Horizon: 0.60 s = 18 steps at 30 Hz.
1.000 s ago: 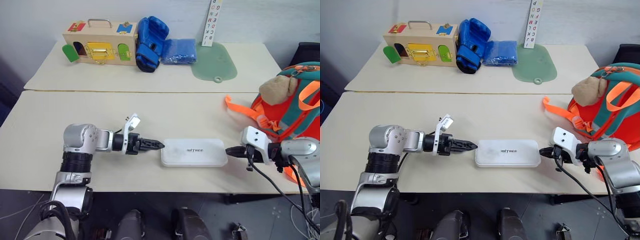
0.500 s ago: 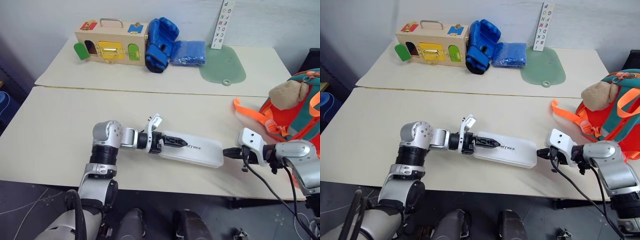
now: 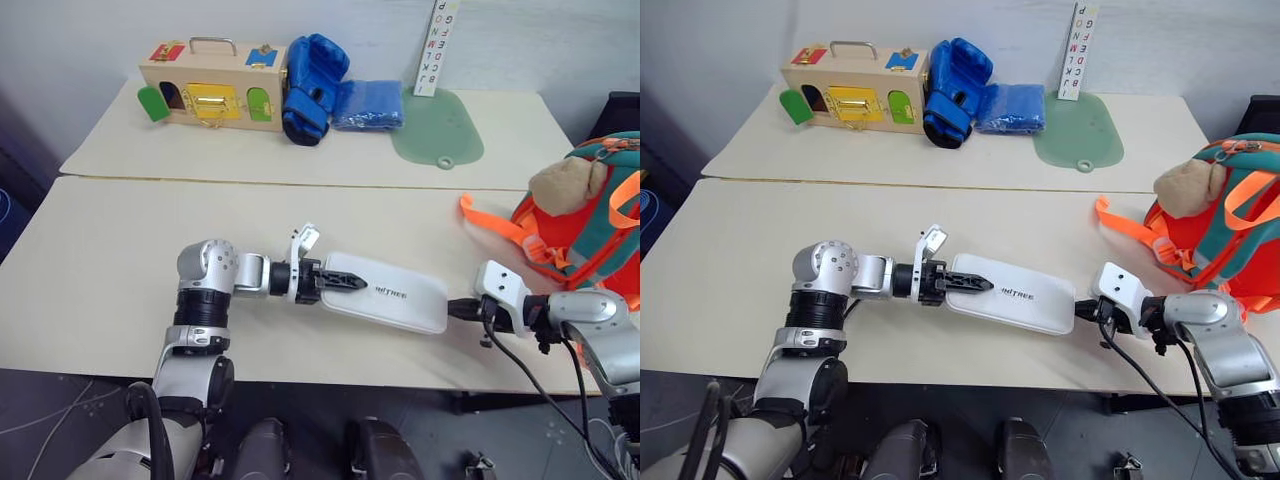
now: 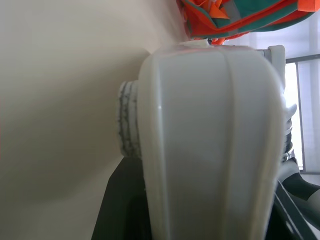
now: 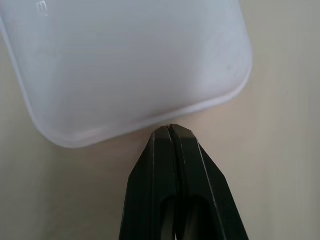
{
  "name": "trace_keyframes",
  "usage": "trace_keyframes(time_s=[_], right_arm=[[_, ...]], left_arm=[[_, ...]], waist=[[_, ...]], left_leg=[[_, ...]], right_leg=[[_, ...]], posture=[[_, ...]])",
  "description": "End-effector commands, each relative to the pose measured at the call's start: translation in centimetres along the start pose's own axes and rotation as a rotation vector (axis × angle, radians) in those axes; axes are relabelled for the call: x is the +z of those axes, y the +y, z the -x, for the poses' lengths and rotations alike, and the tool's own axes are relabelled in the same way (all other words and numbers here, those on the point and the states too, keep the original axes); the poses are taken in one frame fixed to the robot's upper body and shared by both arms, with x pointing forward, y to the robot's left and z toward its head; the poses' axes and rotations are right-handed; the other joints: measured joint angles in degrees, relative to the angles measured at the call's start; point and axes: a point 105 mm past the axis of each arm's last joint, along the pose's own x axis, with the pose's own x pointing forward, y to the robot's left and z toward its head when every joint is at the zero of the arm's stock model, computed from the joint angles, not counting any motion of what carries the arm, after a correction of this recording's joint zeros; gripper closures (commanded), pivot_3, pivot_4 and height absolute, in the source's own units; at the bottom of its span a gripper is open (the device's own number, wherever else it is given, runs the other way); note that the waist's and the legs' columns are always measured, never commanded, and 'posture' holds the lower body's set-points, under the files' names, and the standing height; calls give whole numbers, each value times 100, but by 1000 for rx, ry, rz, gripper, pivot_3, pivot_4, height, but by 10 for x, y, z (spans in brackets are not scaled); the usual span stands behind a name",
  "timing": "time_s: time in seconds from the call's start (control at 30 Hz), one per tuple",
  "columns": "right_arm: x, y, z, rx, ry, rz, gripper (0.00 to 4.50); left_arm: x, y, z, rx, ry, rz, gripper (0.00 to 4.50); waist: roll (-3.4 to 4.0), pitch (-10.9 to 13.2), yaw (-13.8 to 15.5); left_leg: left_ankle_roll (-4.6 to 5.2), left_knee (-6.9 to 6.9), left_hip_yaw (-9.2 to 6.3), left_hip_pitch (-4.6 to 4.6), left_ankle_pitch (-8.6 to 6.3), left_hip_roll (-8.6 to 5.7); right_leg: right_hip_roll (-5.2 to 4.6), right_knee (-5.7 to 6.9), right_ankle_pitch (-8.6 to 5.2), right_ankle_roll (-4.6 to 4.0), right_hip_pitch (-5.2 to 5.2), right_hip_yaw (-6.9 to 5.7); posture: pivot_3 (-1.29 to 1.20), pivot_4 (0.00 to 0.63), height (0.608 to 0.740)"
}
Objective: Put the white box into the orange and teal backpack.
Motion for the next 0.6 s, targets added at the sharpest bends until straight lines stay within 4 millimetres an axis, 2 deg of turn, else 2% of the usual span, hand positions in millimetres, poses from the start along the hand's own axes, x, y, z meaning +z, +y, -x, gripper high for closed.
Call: trace_keyframes(time_s=[0.03,0.13,0.23,0.37,0.5,0.53,0.6], right_arm=[[8,-11,12,-139,-60,-19,4500],[9,-12,31,-237,-116,-148,3960],[10,-7,59,-321,-165,-255,2979],[0,0,119,-496,-190,-402,1629],[-6,-10,166,-674,-230,-489,211],[-6,-16,174,-715,-246,-503,8],[-3,-31,178,-772,-291,-522,8]], left_arm=[[11,-11,17,-31,-71,-51,3281],[18,-18,30,-71,-143,-67,3281],[27,-29,44,-133,-208,-89,3281],[47,-51,71,-201,-356,-151,3281],[56,-62,88,-210,-443,-199,3281],[56,-64,90,-209,-455,-212,3281],[58,-67,95,-201,-482,-231,3281]], waist=[[0,0,-21],[0,0,-8],[0,0,16],[0,0,66],[-5,3,20],[-6,3,-6],[-6,4,-36]], left_leg=[[-2,-2,0,0,1,1],[-10,-7,1,-3,5,4],[-12,-8,-1,-17,6,4],[-8,-2,-12,-49,9,0],[-3,-1,-12,-59,10,-2],[-2,-3,-13,-58,11,-2],[-4,-6,-12,-53,11,-1]], right_leg=[[0,0,0,0,-1,0],[4,2,-1,-1,-9,2],[5,9,-1,-2,-24,2],[1,10,-1,-2,-45,-3],[1,0,0,1,-47,-5],[1,0,1,1,-47,-5],[4,1,1,1,-46,-4]], posture=[[0,150,740],[0,150,740],[0,150,740],[0,150,740],[0,150,740],[0,150,740],[0,150,740]])
